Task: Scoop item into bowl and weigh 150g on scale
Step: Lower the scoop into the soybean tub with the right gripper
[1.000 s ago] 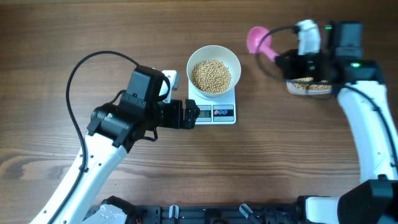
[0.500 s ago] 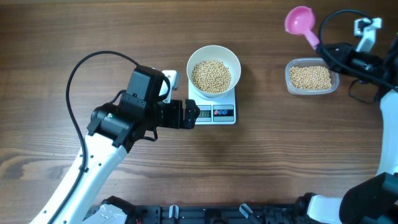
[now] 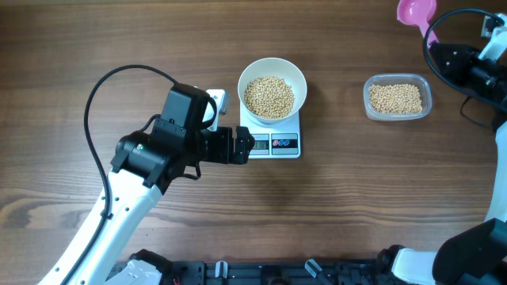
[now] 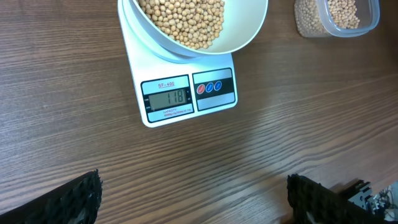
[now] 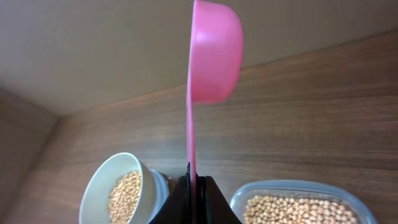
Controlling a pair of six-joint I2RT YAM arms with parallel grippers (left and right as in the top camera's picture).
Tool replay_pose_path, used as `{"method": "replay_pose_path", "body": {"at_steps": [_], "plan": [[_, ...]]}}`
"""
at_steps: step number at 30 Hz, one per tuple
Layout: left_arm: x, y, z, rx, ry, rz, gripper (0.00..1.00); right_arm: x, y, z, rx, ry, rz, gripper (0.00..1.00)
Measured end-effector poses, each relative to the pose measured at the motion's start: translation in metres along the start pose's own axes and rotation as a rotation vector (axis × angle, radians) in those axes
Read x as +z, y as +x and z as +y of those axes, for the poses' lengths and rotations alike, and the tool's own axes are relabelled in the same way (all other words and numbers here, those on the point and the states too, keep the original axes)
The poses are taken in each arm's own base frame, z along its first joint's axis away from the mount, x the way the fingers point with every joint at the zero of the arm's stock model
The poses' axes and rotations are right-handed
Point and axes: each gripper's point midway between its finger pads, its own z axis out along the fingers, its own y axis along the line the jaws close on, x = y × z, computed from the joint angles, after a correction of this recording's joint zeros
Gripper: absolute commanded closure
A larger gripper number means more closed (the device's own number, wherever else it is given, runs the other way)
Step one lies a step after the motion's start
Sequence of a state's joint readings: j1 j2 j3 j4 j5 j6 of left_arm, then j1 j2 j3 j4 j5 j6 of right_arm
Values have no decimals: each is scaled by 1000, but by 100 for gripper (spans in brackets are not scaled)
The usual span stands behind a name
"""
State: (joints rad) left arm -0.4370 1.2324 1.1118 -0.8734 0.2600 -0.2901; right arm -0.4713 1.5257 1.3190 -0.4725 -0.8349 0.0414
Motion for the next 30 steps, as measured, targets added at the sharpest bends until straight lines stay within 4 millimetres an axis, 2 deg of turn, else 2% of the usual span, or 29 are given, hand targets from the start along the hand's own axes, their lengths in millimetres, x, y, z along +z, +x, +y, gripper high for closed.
{"method": "replay_pose_path", "body": {"at_steps": [3, 6, 11, 15, 17, 30], "plan": [[0, 0, 0, 0, 0, 0, 0, 0, 3, -2, 11, 11, 10, 96], [0, 0, 0, 0, 0, 1, 0, -1, 17, -3, 84, 22, 59, 96], [0, 0, 0, 0, 0, 1, 0, -7, 61, 0, 243, 40, 219, 96], [0, 0, 0, 0, 0, 1, 0, -15, 89, -6, 262, 107, 323, 96], [0, 0, 0, 0, 0, 0, 0, -18, 96, -11, 251, 143, 350, 96], [0, 0, 0, 0, 0, 0, 0, -42, 95, -36, 91, 357, 371, 96]]}}
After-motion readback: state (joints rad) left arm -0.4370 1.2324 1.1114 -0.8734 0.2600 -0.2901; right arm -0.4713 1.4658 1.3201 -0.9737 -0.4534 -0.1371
